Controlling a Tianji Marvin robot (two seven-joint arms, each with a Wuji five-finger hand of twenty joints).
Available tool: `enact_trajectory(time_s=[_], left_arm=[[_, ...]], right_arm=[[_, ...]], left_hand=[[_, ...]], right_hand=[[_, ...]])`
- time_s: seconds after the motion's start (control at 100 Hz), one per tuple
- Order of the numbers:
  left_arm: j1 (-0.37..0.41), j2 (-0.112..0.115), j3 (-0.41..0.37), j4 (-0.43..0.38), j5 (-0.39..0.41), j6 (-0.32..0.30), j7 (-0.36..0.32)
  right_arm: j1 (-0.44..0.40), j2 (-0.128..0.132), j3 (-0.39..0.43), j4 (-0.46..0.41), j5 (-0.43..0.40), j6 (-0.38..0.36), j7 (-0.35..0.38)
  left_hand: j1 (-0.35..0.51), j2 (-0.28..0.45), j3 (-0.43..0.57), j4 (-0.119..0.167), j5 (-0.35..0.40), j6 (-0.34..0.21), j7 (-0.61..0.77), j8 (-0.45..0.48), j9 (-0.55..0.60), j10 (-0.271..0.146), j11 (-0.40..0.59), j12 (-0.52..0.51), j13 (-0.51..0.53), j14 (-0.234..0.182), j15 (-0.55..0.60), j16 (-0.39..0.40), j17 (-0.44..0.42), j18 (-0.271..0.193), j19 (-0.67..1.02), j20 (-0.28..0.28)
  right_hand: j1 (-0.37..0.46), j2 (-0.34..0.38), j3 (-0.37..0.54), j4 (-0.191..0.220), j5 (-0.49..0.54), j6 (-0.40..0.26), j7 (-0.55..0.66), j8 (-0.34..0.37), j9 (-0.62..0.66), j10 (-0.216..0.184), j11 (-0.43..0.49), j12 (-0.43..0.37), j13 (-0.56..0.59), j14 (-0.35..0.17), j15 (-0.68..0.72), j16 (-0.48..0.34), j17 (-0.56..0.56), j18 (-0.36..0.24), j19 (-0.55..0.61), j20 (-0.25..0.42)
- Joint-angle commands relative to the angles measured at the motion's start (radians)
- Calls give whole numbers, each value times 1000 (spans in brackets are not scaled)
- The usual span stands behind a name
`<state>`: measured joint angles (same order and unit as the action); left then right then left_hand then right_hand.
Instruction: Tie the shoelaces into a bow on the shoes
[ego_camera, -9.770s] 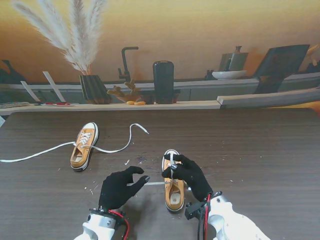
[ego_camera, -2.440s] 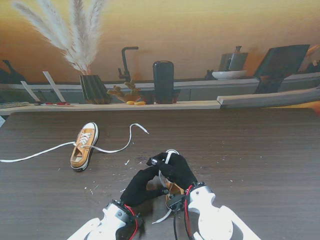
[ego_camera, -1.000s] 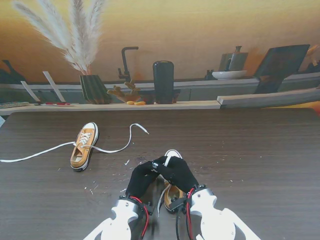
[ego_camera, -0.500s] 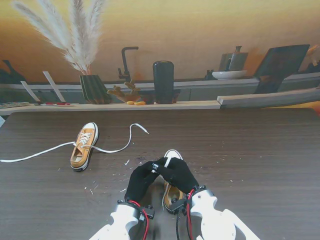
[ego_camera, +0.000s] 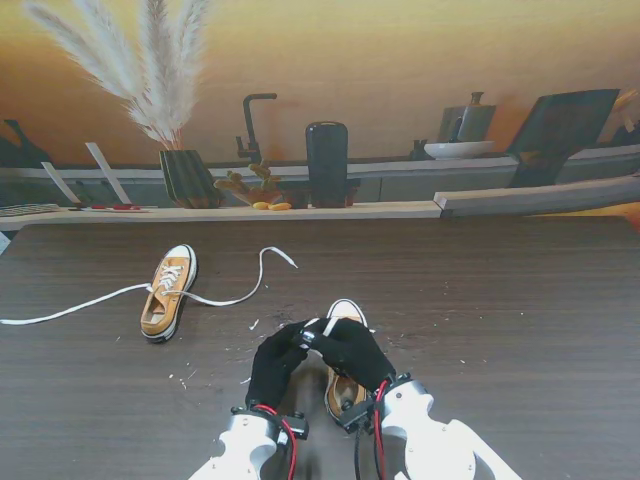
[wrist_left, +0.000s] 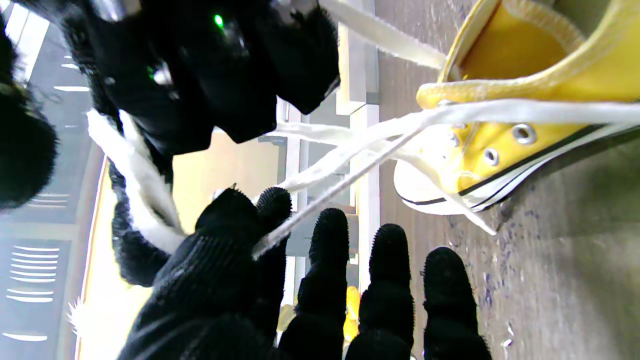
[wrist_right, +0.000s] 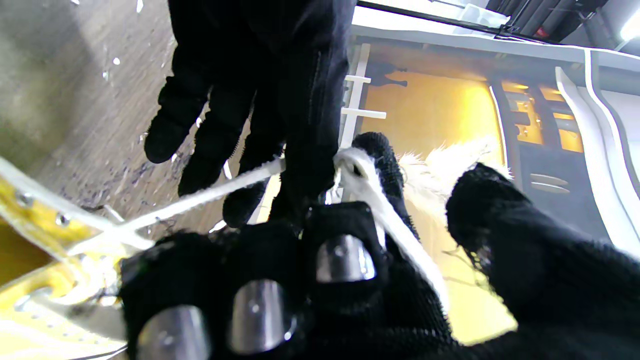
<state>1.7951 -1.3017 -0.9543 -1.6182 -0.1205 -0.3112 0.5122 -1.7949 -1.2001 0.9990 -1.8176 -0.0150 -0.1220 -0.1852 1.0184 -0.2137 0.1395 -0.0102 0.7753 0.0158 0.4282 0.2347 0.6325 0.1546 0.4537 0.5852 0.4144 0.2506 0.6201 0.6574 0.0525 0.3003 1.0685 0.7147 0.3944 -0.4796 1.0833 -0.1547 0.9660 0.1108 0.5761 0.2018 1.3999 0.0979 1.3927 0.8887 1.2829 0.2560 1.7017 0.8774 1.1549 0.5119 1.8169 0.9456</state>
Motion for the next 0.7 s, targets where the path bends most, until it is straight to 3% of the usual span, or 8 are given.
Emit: enact_trajectory(time_s=[0.0,0.1,0.19,0.24,0.36,0.49,0.69], left_arm=[[3,-7,-1,-14,-25,-16,-27],[7,0,-1,-25,-89,-35,-71],[10,13,-2,-33,-138,-49,-130],[12,20,-4,-38,-165,-58,-162],[17,38,-10,-45,-199,-77,-232],[22,54,-17,-48,-212,-97,-283],[42,76,-32,-63,-221,-123,-352]], right_arm=[[-4,6,1,-4,-5,-6,15],[-4,9,1,-3,-1,-13,27],[-6,14,4,-3,1,-22,42],[-8,14,5,-4,0,-26,43],[-13,18,11,-7,-12,-32,47],[-17,17,18,-12,-17,-30,44],[-23,18,28,-19,-27,-23,41]], left_hand=[[25,44,-37,-3,-40,-49,-22,-20,-14,-8,8,-10,-16,-30,17,0,-7,-49,6,19],[39,33,-11,10,-114,-83,-57,3,-47,-12,7,-5,-34,-42,12,-3,-16,-61,-8,13],[-46,-9,225,20,-191,-92,-53,35,-105,-39,-2,0,-69,-60,-11,-9,-36,-78,-41,10],[-83,-55,333,56,-240,-77,-48,35,-149,-37,-17,-5,-95,-67,-31,-14,-53,-87,-69,11],[-146,-146,511,103,-323,-52,-59,28,-236,-56,-52,-18,-150,-87,-75,-21,-84,-108,-134,14],[-176,-186,585,123,-393,-22,-96,10,-318,-69,-111,-49,-203,-99,-129,-33,-115,-122,-213,9],[-212,-214,626,123,-451,-11,-156,-7,-397,-82,-212,-129,-259,-112,-261,-88,-134,-123,-411,-3]], right_hand=[[-18,10,-22,13,-5,-46,8,17,51,17,0,6,16,14,24,-16,21,-21,276,-17],[-13,5,-31,-11,-14,-79,10,-4,50,30,-37,-3,15,33,-5,-33,17,-1,244,-43],[-6,7,-46,-39,-37,-112,44,-70,51,47,-121,-22,14,64,-83,-73,9,67,147,-63],[-3,3,-50,-49,-48,-127,54,-83,44,54,-152,-25,14,78,-121,-93,4,104,95,-73],[7,5,-55,-57,-67,-140,62,-98,21,60,-171,-18,13,86,-153,-113,-1,135,48,-81],[17,5,-60,-62,-74,-137,76,-111,39,48,-155,-7,13,73,-117,-103,6,107,90,-68],[42,-2,-62,-69,-87,-129,89,-129,35,45,-157,-5,13,70,-116,-103,6,91,100,-72]])
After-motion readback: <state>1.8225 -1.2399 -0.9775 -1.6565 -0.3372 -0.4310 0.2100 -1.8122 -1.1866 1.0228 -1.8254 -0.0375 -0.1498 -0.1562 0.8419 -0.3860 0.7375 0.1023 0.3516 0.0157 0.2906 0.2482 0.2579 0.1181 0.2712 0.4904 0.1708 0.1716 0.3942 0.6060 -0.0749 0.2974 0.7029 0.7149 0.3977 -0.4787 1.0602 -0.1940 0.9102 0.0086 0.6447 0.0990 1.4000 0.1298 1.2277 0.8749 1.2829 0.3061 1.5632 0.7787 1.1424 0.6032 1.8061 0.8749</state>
